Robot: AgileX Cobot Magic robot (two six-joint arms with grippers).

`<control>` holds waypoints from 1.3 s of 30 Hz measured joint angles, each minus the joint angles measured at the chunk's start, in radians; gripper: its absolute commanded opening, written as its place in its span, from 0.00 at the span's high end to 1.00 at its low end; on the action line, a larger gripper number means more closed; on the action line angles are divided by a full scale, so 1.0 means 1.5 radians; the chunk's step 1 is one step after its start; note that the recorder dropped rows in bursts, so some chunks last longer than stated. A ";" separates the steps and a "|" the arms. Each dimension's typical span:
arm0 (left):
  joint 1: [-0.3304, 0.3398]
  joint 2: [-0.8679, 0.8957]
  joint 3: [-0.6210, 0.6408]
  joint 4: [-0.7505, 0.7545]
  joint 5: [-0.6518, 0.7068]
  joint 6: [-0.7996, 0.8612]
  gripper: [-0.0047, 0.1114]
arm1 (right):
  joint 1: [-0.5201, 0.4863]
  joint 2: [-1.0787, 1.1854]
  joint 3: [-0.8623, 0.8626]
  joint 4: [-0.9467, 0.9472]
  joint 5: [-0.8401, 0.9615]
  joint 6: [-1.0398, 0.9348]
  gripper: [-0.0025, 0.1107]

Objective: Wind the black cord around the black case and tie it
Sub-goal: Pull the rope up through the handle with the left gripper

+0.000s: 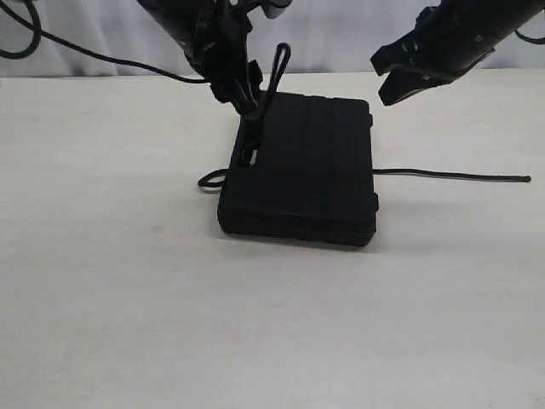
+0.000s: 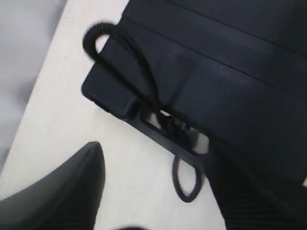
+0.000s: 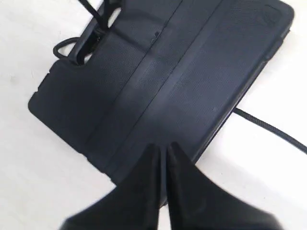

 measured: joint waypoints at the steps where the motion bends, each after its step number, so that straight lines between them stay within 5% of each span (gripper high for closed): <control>1: 0.000 0.000 0.000 -0.019 0.015 0.025 0.45 | 0.000 0.000 0.000 0.000 0.001 0.000 0.94; 8: 0.009 0.000 0.075 -0.088 0.015 0.126 0.45 | 0.000 0.000 0.000 -0.140 -0.002 0.119 0.94; 12: 0.022 0.003 0.138 -0.193 -0.160 0.157 0.45 | -0.010 0.000 0.000 -0.194 -0.010 0.191 0.94; 17: 0.016 0.048 0.175 -0.290 -0.388 0.191 0.45 | -0.053 0.000 0.000 -0.206 -0.015 0.230 0.82; 23: 0.011 0.137 0.177 -0.301 -0.490 0.232 0.45 | -0.116 0.025 0.000 -0.206 -0.048 0.249 0.70; 29: -0.009 0.197 0.177 -0.277 -0.679 0.244 0.45 | -0.130 0.085 0.000 -0.200 -0.088 0.245 0.69; 32: -0.019 0.213 0.177 -0.211 -0.732 0.226 0.58 | -0.130 0.109 0.000 -0.193 -0.101 0.238 0.69; 37: -0.032 0.225 0.177 -0.163 -0.772 0.207 0.96 | -0.130 0.130 0.000 -0.193 -0.102 0.229 0.69; 39: -0.032 0.226 0.177 -0.158 -0.780 0.205 0.96 | -0.130 0.131 0.000 -0.193 -0.097 0.229 0.69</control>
